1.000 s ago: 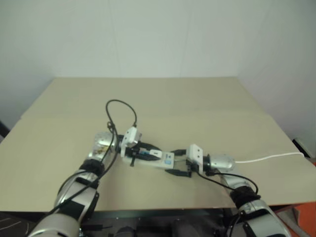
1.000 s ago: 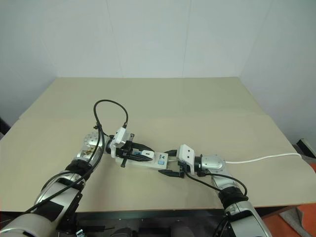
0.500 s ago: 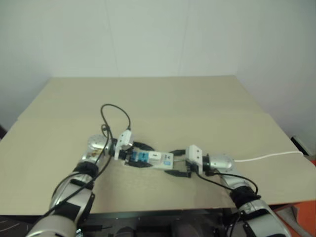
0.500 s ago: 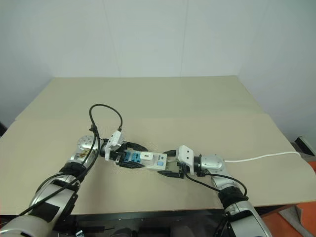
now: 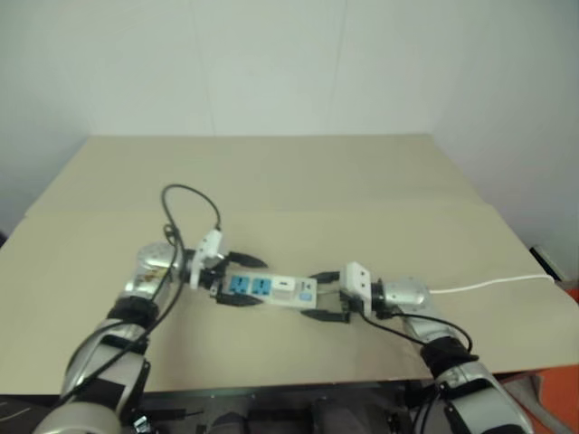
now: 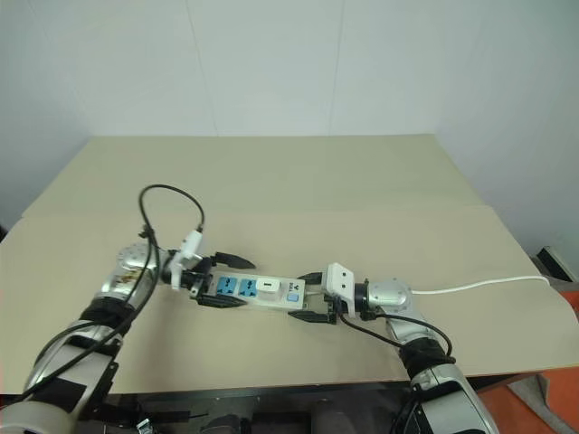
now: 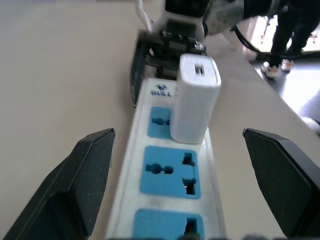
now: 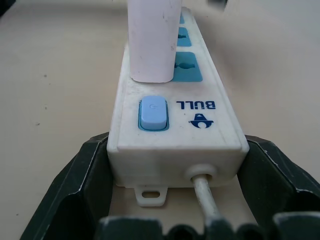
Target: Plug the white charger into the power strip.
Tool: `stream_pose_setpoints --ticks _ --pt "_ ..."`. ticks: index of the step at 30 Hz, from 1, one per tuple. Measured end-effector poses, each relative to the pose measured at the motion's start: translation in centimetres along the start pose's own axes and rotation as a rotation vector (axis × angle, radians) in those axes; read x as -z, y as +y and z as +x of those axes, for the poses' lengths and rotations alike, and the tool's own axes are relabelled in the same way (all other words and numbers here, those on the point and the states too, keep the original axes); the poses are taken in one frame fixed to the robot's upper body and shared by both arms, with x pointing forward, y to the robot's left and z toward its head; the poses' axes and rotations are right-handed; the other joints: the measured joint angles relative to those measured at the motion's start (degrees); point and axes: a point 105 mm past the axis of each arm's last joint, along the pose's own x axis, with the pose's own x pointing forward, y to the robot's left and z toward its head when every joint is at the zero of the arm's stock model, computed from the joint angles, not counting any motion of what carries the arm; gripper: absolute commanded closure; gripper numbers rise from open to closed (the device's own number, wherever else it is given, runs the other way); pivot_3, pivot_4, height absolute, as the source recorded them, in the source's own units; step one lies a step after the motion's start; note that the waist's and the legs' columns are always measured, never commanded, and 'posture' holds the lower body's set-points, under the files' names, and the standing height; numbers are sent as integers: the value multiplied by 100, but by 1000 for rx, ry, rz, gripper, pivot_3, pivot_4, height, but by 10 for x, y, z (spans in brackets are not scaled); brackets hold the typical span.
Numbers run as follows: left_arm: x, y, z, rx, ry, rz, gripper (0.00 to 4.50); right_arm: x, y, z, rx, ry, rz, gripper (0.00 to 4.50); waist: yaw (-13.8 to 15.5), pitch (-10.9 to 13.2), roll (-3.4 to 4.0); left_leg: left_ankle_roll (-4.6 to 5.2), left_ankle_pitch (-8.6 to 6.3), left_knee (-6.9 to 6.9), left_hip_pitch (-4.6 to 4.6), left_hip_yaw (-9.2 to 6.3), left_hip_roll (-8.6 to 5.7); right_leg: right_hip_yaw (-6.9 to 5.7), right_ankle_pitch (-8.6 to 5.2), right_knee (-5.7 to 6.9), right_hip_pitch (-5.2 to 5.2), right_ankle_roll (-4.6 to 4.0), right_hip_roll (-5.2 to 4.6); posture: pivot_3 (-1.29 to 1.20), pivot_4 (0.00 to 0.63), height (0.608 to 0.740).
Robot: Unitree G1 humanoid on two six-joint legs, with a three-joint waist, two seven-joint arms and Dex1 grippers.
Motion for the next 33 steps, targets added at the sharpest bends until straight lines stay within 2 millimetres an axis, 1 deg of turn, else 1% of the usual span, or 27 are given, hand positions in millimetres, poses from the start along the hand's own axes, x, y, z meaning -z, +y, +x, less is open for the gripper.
stream_pose_setpoints --ticks 1,2,5,7,9,12,14,16,20,22,23,27,28,30,33 --pt "-11 4 -8 -42 -37 17 0 1 0 -1 -4 7 10 136 4 1 1 0 0 0 -9 0 0 -2 0 0 -8 1 0 0 150 740" --pt "-17 7 -17 -85 -59 25 0 0 0 -2 -10 11 14 9 7 2 1 0 0 0 -14 0 2 -5 0 -2 -11 0 0 0 150 740" --pt "-28 12 -41 -200 -97 29 0 0 1 -5 -14 14 23 9 17 5 2 0 0 0 -28 -2 2 -11 -1 -14 -13 0 -2 0 150 740" --pt "-27 9 -59 -263 -101 11 0 -1 2 -9 -14 18 14 9 34 13 4 0 0 0 -36 -1 -1 -13 -2 -21 -17 2 -11 0 150 740" --pt "-25 2 -73 -309 -85 2 0 0 1 -17 -6 31 3 9 79 25 5 0 0 0 -50 0 -2 -16 -3 -28 -26 5 -19 0 150 740" --pt "-21 -12 -89 -360 -38 6 0 2 3 -40 19 59 12 9 202 36 11 0 -1 -3 -89 -1 4 -28 -2 -47 -58 4 -25 0 150 740" --pt "-21 -19 -95 -383 -25 8 0 3 2 -56 50 83 19 9 269 36 11 0 0 -3 -143 -2 8 -31 1 -49 -113 3 -25 0 150 740" --pt "-20 -26 -100 -408 -13 5 0 -1 3 -71 88 93 12 9 311 43 22 -2 -7 -5 -159 -3 7 -38 23 -51 -127 -35 -25 0 150 740" --pt "-17 -37 -103 -436 21 -4 0 -22 1 -103 137 112 -48 9 321 66 48 -2 -21 -16 -166 -4 7 -46 22 -69 -126 -39 -24 0 150 740" --pt "-15 -42 -103 -448 32 -8 0 -31 2 -120 160 131 -75 9 323 71 48 2 -28 -16 -167 -4 8 -49 19 -74 -124 -40 -24 0 150 740" --pt "-14 -43 -102 -451 36 -18 0 -35 1 -126 171 135 -86 9 321 72 48 3 -29 -16 -166 -4 7 -48 19 -76 -123 -39 -24 0 150 740" --pt "-15 -48 -97 -438 41 -33 0 -51 3 -137 200 129 -124 9 302 83 47 3 -29 -16 -161 -2 8 -48 19 -74 -120 -39 -22 0 150 740" --pt "-16 -48 -96 -437 38 -37 0 -54 4 -138 205 130 -131 9 297 84 47 3 -29 -16 -160 -2 8 -48 17 -73 -120 -36 -20 0 150 740" --pt "-18 -46 -95 -439 29 -43 0 -56 7 -138 206 135 -130 9 301 85 48 3 -29 -15 -157 -2 8 -48 -4 -71 -118 0 -19 0 150 740" --pt "-25 -40 -93 -434 17 -31 0 -62 10 -134 198 121 -132 9 309 86 48 2 -29 -14 -158 -2 6 -47 -4 -70 -117 0 -19 0 150 740"
